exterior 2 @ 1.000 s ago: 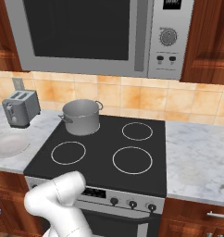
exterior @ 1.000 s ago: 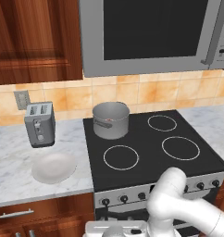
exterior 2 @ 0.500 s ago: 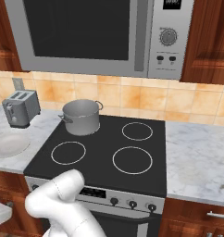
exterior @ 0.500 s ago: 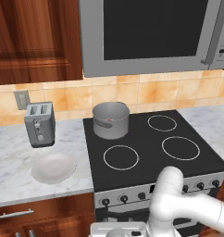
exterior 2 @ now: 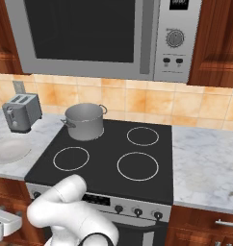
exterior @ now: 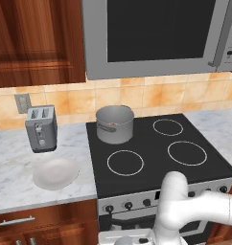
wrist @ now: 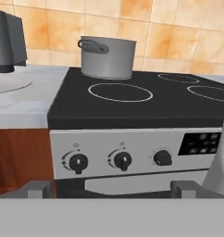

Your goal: Retrieve the frozen meat and place it in the pot on a burner. Then turn the burner on.

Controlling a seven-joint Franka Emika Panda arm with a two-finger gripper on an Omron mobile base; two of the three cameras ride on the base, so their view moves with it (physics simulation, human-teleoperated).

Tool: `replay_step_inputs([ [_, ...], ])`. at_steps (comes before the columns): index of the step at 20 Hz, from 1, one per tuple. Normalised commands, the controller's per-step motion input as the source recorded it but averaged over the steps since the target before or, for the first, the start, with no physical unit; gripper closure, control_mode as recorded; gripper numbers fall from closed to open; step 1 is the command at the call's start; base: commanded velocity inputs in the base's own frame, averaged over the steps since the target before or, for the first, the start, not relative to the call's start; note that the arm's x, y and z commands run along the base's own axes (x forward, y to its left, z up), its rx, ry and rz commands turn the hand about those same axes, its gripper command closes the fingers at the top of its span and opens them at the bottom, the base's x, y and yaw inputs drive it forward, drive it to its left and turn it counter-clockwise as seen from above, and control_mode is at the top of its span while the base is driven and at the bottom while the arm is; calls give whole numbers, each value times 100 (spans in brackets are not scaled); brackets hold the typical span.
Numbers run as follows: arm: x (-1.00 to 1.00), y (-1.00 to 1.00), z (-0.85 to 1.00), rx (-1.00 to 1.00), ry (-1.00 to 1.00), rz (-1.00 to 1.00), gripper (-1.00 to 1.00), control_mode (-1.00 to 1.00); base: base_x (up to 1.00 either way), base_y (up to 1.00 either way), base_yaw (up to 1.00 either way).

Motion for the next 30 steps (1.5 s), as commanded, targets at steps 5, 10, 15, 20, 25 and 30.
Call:
replay_step_inputs([
  [5, 7, -1, -14, -2, 0, 0, -100, -100, 0, 0, 0],
  [10, 0, 0, -2, 0, 0, 0, -100, -100, 0, 0, 0],
  [15, 2, 0, -1, 0, 0, 0, -100, -100, 0, 0, 0],
  [20, 17, 0, 0, 0, 0, -2, -100, -100, 0, 0, 0],
  [25, 29, 0, 0, 0, 0, -1, -100, -100, 0, 0, 0],
  [30, 39, -1, -7, 0, 0, 2, -100, -100, 0, 0, 0],
])
